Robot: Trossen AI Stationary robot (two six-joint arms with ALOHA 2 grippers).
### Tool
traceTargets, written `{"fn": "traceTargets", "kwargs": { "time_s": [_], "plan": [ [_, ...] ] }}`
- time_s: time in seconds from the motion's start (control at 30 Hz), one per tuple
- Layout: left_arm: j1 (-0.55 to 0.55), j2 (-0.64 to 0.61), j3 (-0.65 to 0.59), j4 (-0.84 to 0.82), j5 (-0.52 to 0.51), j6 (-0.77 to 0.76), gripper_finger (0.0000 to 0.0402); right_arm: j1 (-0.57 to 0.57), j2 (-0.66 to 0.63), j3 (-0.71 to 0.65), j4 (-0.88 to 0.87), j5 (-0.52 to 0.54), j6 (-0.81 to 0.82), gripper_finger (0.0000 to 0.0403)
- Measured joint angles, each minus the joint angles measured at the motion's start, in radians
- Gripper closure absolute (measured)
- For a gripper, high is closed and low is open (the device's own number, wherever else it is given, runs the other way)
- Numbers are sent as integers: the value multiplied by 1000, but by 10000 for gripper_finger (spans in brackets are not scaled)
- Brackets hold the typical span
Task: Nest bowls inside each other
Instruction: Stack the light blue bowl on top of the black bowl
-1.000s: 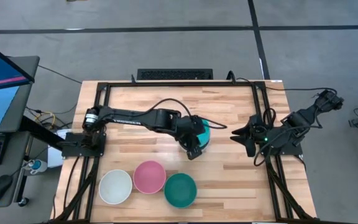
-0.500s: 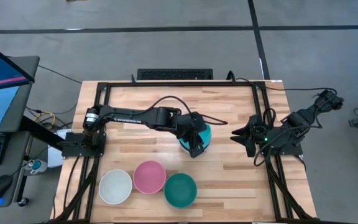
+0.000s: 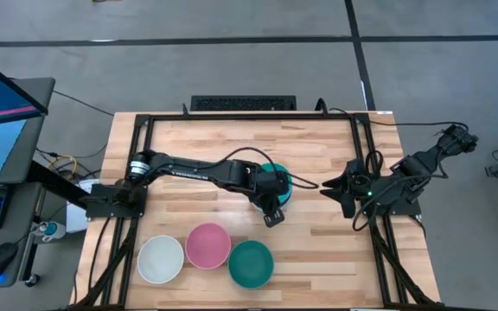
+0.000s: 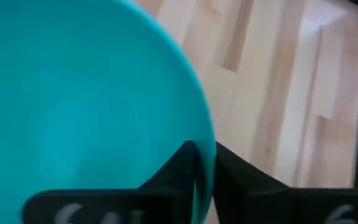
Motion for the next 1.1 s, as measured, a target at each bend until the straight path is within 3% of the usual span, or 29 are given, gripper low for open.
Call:
{"fn": "traceTargets", "kwargs": {
  "time_s": [0.27, 0.37, 0.87, 1.1],
  "plan": [
    [2, 1, 2, 22, -18, 10, 390, -1, 13, 0, 4, 0, 0, 227],
    [3, 1, 2, 32, 29, 14, 388, -1, 20, 0, 2, -1, 0, 227],
    [22, 4, 0, 51, 114, 1, 319, -1, 26, 0, 13, -1, 0, 227],
    [23, -19, 87, 36, 59, 34, 318, -1, 26, 0, 19, -2, 0, 227]
  ]
}}
